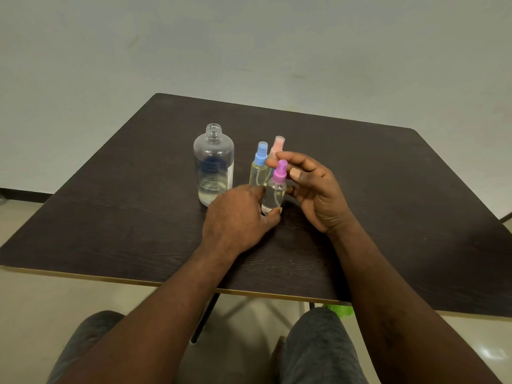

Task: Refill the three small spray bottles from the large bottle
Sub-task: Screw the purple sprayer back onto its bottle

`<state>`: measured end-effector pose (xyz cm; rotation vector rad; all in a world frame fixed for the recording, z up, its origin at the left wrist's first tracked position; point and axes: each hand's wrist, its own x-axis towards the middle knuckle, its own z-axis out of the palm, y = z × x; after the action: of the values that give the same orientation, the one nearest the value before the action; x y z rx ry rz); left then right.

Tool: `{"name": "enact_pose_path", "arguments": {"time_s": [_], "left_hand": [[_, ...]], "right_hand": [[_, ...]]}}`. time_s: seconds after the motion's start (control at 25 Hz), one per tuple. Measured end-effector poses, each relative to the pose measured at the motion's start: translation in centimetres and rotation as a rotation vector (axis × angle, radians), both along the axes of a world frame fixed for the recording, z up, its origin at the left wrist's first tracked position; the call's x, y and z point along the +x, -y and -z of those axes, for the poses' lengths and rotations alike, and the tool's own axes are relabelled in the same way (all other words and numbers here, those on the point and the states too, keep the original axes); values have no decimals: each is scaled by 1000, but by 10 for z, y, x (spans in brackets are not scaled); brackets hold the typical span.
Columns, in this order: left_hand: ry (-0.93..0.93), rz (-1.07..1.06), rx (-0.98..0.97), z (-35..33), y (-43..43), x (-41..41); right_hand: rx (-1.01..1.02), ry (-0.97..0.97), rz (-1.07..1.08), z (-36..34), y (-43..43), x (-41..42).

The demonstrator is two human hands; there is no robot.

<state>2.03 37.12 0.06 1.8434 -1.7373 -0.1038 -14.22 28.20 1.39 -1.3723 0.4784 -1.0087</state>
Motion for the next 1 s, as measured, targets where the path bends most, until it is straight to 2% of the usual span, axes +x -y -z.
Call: {"name": "enact_pose_path", "arguments": {"time_s": [0.08, 0.28, 0.52, 0.76, 1.0], "left_hand": [[4, -2, 1, 0, 0, 0], [2, -6, 2, -1, -1, -1], [-4, 8, -1, 0, 0, 0], [-10, -13, 7, 0, 0, 0], [-10, -15, 0, -1, -1, -1]], "right_hand": [[25, -5, 23, 2, 2, 0], [93, 54, 281, 2, 7, -5], [0, -31, 107, 5, 7, 1], [15, 41, 355, 2, 8, -4], [-49, -27, 175, 3, 3, 3]]}}
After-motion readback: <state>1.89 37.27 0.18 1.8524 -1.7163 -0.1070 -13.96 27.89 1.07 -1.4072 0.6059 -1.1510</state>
